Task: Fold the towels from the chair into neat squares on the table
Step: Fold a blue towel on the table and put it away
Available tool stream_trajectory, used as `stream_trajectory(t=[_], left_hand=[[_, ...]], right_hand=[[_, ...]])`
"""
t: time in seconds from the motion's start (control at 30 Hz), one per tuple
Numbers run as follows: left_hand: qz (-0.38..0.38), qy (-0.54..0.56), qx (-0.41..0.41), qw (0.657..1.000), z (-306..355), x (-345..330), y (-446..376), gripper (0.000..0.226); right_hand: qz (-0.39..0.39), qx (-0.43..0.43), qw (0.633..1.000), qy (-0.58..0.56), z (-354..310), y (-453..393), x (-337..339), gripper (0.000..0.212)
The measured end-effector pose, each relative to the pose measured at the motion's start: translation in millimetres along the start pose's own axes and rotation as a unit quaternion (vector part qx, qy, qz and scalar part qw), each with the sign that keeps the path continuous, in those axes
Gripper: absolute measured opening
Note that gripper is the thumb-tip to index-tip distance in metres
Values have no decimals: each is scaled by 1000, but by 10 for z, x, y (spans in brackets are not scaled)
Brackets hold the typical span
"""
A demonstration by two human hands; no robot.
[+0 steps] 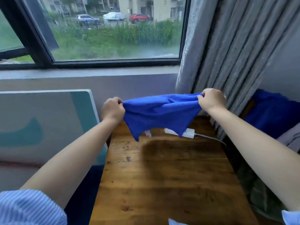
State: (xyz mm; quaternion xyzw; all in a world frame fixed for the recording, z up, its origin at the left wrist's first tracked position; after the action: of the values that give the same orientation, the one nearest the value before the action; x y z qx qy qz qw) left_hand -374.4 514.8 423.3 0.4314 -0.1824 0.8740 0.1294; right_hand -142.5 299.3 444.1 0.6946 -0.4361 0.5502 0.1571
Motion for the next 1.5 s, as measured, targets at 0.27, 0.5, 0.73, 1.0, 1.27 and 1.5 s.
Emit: stream_trajectory(t=[0.27, 0.5, 0.73, 1.0, 1.27, 1.5], left_hand=[[-259, -172, 41, 950, -1035, -825, 845, 27], [-547, -418, -39, 724, -1659, -1594, 2087, 24], [-597, -392, 12, 700, -2103, -1803, 2402, 32], [-509, -337, 52, 790, -1998, -1971, 1958, 27], [-529, -345, 40, 774, -1600, -2330, 1737, 33], [-476, -298, 75, 824, -1367, -2702, 1456, 11]], right_hand=[[-260, -113, 949, 135, 834, 1124, -923, 34], [-474, -162, 841, 204, 1225, 2522, -1734, 37], [-506, -188, 828, 151, 1367, 3050, -2012, 34], [-433, -125, 886, 107, 1184, 2582, -2147, 26], [-402, -105, 904, 97, 1217, 1971, -2367, 17], [-404, -99, 904, 103, 1543, 1389, -2713, 27]])
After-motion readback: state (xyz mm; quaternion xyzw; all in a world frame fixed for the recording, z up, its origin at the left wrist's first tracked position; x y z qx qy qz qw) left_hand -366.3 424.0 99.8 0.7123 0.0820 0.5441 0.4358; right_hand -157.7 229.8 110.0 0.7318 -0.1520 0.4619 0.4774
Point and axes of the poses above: each hand's wrist, its own y-axis away from the middle knuckle, its own x-axis out of the back of the hand, z = x × y, the point moved 6 cm from there along -y, towards the middle knuckle, and after that the axes turned 7 degrees about x, right-handed, at the moved point
